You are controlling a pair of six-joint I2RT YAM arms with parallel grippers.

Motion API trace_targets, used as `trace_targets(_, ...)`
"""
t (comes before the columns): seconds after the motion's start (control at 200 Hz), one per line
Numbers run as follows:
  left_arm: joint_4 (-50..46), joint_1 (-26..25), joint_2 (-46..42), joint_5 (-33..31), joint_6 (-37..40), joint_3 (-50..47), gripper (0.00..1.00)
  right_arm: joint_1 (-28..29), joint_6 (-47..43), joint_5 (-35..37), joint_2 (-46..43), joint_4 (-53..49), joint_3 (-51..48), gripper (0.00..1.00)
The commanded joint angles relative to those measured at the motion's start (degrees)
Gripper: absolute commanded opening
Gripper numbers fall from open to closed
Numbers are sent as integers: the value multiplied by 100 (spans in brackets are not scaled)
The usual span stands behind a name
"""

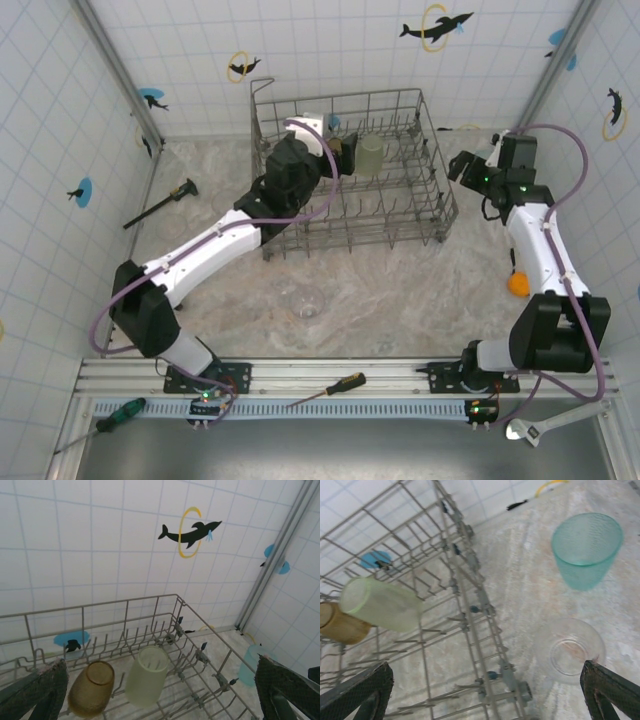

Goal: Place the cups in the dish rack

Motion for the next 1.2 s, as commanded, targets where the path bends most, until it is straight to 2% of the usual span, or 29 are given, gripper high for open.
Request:
trace_targets(0.0, -568, 31, -214, -275, -120, -224, 98, -120, -71, 366, 249, -567, 301, 100)
trace_targets(0.175, -855, 31, -406, -285, -582, -684, 98, -189, 72, 414, 387, -477, 149, 100)
trace_targets(0.41, -1358, 66, -357, -440, -714, -791, 98, -123, 317, 135, 538, -172, -193, 100)
trace_targets(0.636, -1495, 213, -483, -351, -932, -989, 98, 151, 579, 155, 374, 97, -480, 100)
trace_targets(0.926, -1553, 598, -816, -408, -1337, -1501, 98, 899, 759, 406, 274, 239, -599, 100)
trace_targets(1.196, -1737, 923, -868, -320, -1295, -1516, 98, 1252, 1314, 28, 143, 899, -1055, 99)
